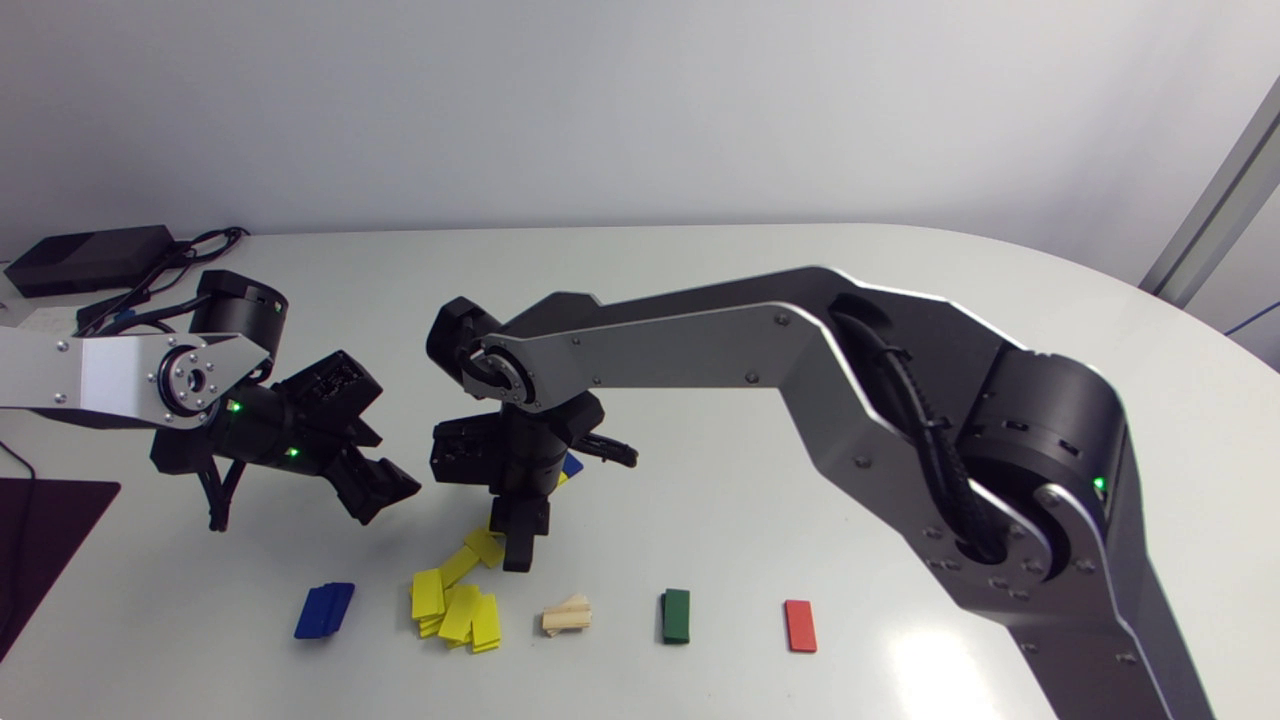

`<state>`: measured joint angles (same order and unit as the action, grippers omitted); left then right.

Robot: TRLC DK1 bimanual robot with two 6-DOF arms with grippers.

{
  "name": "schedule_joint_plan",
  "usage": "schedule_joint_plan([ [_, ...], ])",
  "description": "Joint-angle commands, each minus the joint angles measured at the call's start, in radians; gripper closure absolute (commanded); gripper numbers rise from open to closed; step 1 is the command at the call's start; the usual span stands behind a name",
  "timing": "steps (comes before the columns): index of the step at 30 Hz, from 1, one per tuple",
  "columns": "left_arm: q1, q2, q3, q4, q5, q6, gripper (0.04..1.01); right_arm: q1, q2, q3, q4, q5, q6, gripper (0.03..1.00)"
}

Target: Take domino bricks one by one from the mixed stack on the table and place each onto the existing stack of the same color.

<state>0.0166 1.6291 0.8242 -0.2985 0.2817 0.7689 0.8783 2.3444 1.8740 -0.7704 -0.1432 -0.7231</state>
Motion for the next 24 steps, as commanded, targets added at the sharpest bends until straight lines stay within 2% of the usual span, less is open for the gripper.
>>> schedule_joint_plan([
  [1,-0.009,-0.012,0.009,-0.007,0.01,0.006,0.066,0.007,-0.016,-0.042,0.017,0.027,-0.009,0.852],
  [4,-0.01,-0.034,-0.005,-0.007,0.01,0.004,0.066,0.004,-0.043,-0.044,0.04,0.044,0.01,0.852],
  [9,-0.007,-0.077,-0.037,-0.008,0.01,0.006,0.066,0.022,-0.111,-0.053,0.029,0.047,0.048,0.851],
  [17,0.022,-0.146,-0.054,-0.034,0.01,0.004,0.066,0.097,-0.194,-0.076,-0.035,0.042,0.102,0.851],
  [24,0.088,-0.181,-0.062,-0.042,0.01,0.004,0.059,0.179,-0.203,-0.148,-0.023,0.031,0.137,0.851],
])
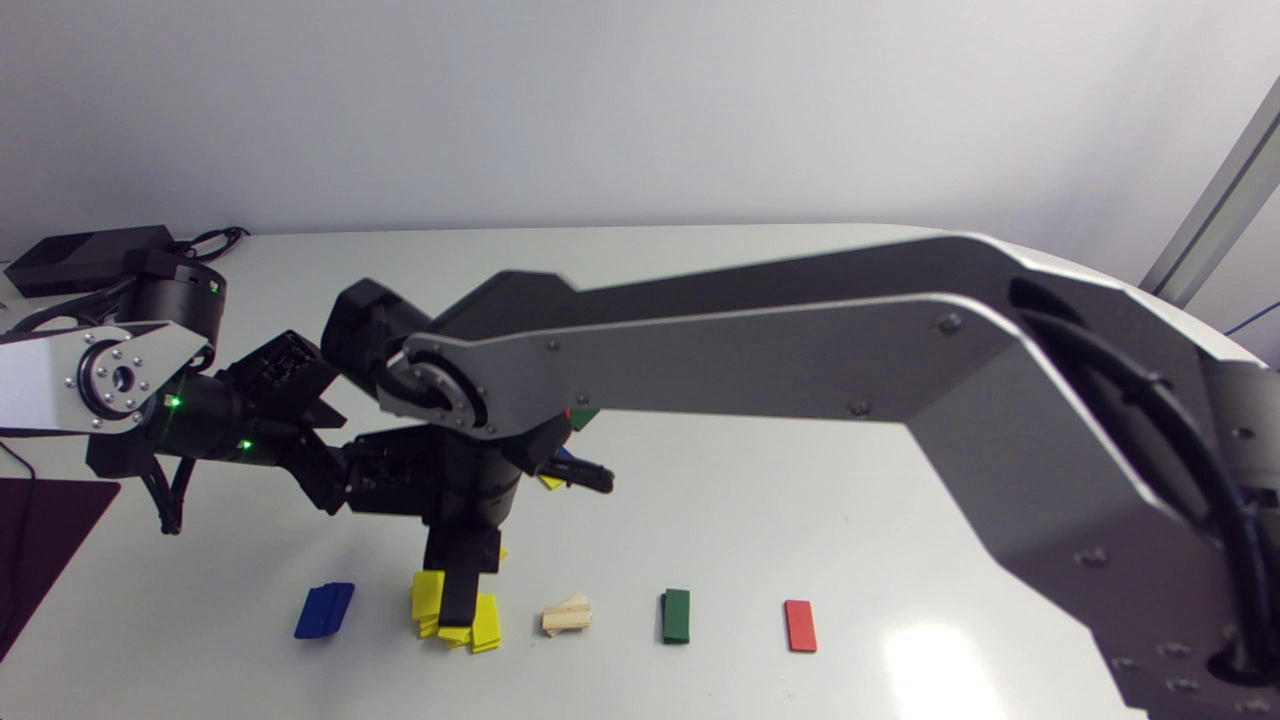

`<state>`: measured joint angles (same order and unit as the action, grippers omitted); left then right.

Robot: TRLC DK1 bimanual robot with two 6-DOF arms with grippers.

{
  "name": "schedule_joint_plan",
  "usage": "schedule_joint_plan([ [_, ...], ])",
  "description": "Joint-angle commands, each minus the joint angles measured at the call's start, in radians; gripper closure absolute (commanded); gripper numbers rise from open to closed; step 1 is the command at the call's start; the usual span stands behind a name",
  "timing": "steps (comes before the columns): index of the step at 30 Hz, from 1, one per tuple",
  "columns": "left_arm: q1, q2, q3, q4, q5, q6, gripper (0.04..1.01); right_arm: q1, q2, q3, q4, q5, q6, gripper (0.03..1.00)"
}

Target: Take domino bricks one by one from the mixed stack on the table and place each onto the existing stack of the same color.

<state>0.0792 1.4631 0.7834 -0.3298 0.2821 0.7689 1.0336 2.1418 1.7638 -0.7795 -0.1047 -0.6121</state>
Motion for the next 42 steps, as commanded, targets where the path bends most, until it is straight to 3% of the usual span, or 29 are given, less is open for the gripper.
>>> schedule_joint_plan([
  [1,0.036,-0.015,-0.021,-0.011,0.009,0.004,0.059,0.033,0.006,-0.041,-0.01,-0.007,0.031,0.849],
  [6,0.071,-0.037,-0.035,-0.012,0.009,0.006,0.057,0.077,0.032,-0.038,0.002,-0.007,0.054,0.849],
  [13,0.076,-0.078,-0.067,-0.028,0.017,0.007,0.056,0.088,0.073,-0.009,-0.001,-0.007,0.06,0.849],
  [20,0.025,-0.07,-0.078,-0.026,0.02,-0.005,0.056,0.074,0.061,-0.049,0.014,-0.003,0.064,0.848],
  [26,-0.038,-0.058,-0.076,-0.026,0.019,-0.031,0.056,0.051,-0.028,-0.119,0.02,0.008,0.063,0.848],
  [33,-0.087,-0.053,-0.073,-0.025,0.019,-0.046,0.056,-0.024,-0.112,-0.194,0.029,0.042,0.063,0.848],
  [37,-0.114,-0.053,-0.076,-0.021,0.019,-0.052,0.056,-0.083,-0.105,-0.236,0.085,0.045,0.04,0.846],
  [42,-0.15,-0.035,-0.076,-0.014,0.019,-0.054,0.056,-0.107,-0.072,-0.285,0.164,0.04,-0.018,0.844],
])
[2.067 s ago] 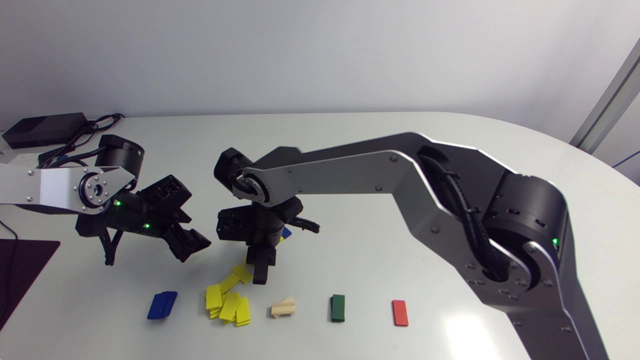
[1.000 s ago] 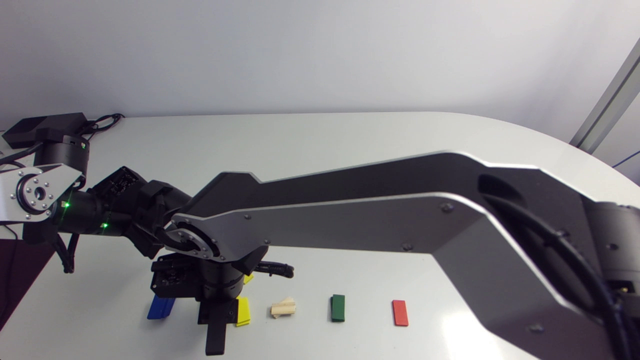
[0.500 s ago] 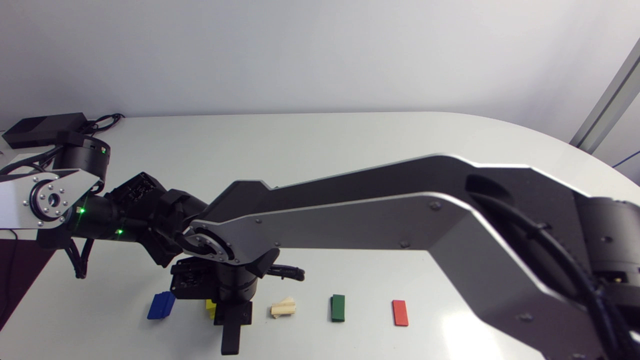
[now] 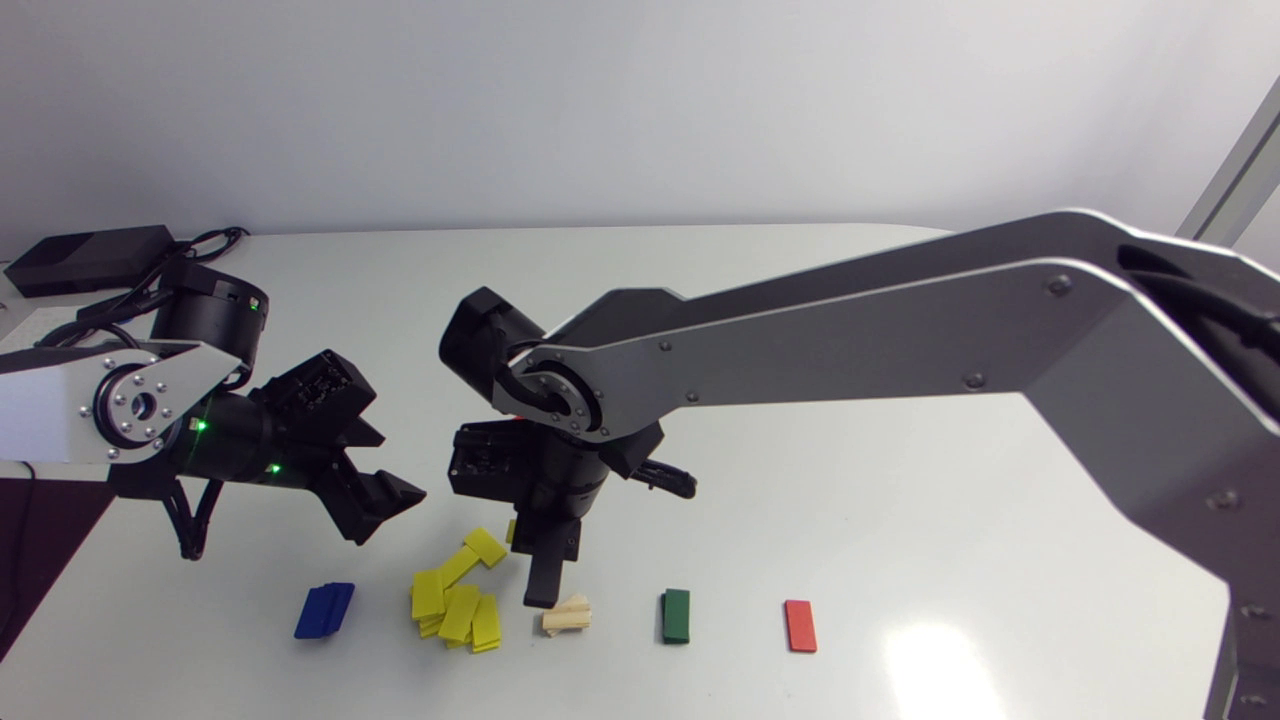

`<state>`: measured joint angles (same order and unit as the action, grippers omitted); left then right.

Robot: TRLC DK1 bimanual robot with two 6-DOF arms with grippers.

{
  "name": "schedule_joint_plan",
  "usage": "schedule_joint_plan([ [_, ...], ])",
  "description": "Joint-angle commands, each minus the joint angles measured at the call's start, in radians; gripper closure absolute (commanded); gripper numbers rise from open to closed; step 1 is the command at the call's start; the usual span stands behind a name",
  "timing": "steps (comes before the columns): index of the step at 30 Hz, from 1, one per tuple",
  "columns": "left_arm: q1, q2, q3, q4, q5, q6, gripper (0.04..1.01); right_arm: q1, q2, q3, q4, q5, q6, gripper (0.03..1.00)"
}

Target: Take domino bricks one by one from the mixed stack on the table and place each onto the existing stack of the same color.

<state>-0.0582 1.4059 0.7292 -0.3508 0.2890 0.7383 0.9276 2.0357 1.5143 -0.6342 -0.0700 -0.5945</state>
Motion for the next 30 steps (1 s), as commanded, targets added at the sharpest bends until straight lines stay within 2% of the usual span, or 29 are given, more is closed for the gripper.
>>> schedule_joint_plan([
  [1,-0.017,0.027,-0.019,0.007,0.012,-0.024,0.056,-0.007,0.04,-0.039,0.027,-0.001,-0.051,0.843],
  [5,-0.026,0.027,-0.016,0.007,0.012,-0.024,0.056,-0.013,0.054,-0.028,0.031,-0.021,-0.105,0.831],
  [7,-0.026,0.025,-0.011,0.007,0.012,-0.024,0.056,-0.013,0.072,-0.005,0.007,-0.03,-0.125,0.825],
  [15,-0.026,0.022,-0.004,0.003,0.012,-0.022,0.056,-0.015,0.124,0.047,-0.032,-0.027,-0.13,0.805],
  [16,-0.029,0.022,-0.004,0.001,0.012,-0.022,0.056,-0.016,0.127,0.049,-0.033,-0.027,-0.13,0.793],
  [18,-0.042,0.022,-0.004,0.001,0.012,-0.022,0.056,-0.021,0.13,0.052,-0.038,-0.027,-0.13,0.7],
  [20,-0.054,0.024,-0.004,0.001,0.012,-0.024,0.056,-0.024,0.13,0.05,-0.039,-0.027,-0.134,0.692],
  [21,-0.06,0.025,-0.001,0.001,0.012,-0.024,0.056,-0.026,0.13,0.05,-0.039,-0.027,-0.134,0.621],
  [23,-0.071,0.027,0.004,-0.002,0.012,-0.024,0.056,-0.027,0.129,0.053,-0.041,-0.027,-0.133,0.405],
  [24,-0.077,0.027,0.006,-0.002,0.012,-0.022,0.056,-0.027,0.126,0.052,-0.041,-0.027,-0.13,0.331],
  [28,-0.106,0.028,0.007,-0.002,0.012,0.001,0.056,-0.027,0.096,0.041,-0.036,-0.027,-0.117,0.085],
  [30,-0.124,0.031,0.015,-0.004,0.013,0.021,0.054,-0.029,0.067,0.032,-0.035,-0.025,-0.103,0.066],
])
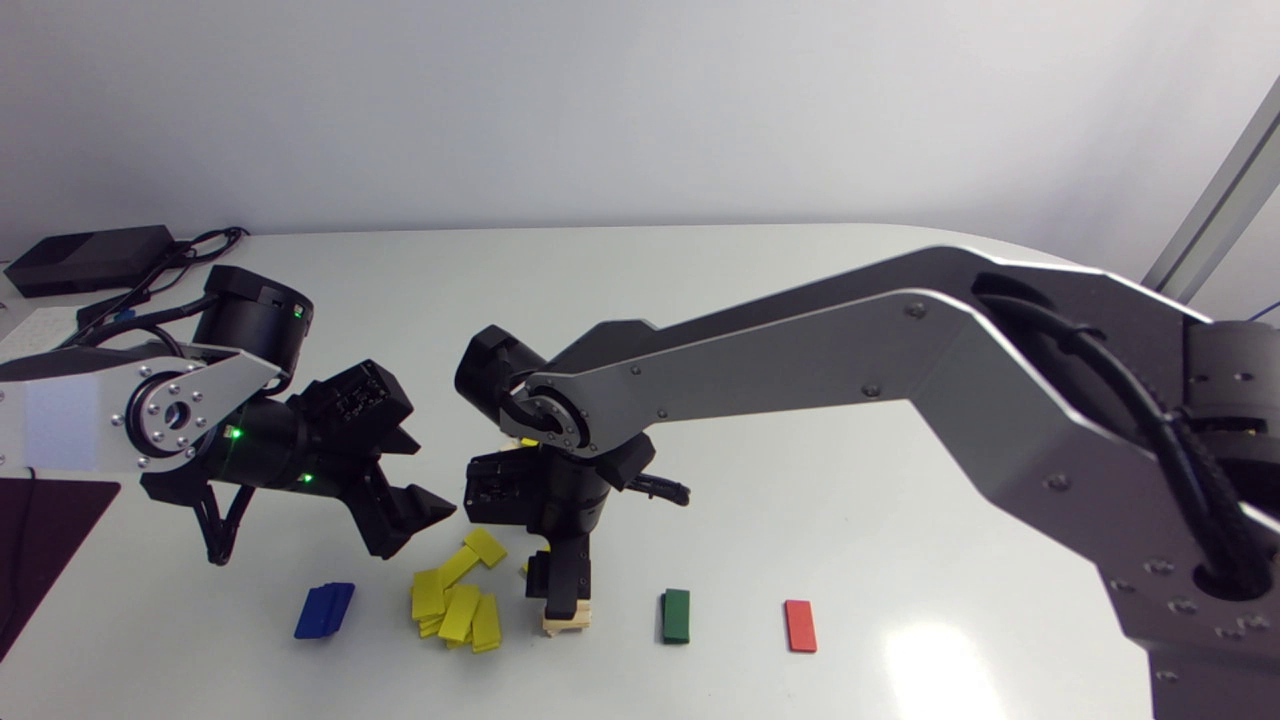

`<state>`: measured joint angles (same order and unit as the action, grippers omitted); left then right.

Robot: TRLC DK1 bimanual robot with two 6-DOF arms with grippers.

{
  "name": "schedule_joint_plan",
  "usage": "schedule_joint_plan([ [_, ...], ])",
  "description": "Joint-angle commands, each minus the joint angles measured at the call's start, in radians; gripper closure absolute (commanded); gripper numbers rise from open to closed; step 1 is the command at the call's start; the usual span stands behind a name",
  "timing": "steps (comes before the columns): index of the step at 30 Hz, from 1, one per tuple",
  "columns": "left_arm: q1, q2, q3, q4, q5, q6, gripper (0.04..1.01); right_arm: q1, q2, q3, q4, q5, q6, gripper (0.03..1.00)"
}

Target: Take domino bricks one by one from the mixed stack on the table and place each onto the existing stack of the same color.

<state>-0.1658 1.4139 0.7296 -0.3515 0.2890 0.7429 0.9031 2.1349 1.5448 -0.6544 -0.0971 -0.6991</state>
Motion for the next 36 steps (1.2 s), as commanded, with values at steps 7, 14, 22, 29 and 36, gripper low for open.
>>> schedule_joint_plan([
  [7,-0.113,0.122,0.122,-0.055,0.024,0.004,0.056,-0.058,-0.205,-0.072,-0.002,0.025,0.058,0.066],
  [14,-0.232,0.211,0.151,-0.058,-0.001,-0.043,0.056,-0.138,-0.392,-0.233,0.024,0.037,0.07,0.066],
  [22,-0.17,0.273,0.14,-0.055,-0.011,0.276,0.057,-0.162,-0.547,-0.41,0.053,0.037,0.09,0.066],
  [29,-0.164,0.312,0.243,-0.176,-0.007,0.458,0.056,-0.199,-0.655,-0.514,0.055,0.027,0.105,0.066],
  [36,-0.204,0.364,0.355,-0.264,0.001,0.526,0.056,-0.245,-0.713,-0.606,0.068,0.002,0.112,0.066],
])
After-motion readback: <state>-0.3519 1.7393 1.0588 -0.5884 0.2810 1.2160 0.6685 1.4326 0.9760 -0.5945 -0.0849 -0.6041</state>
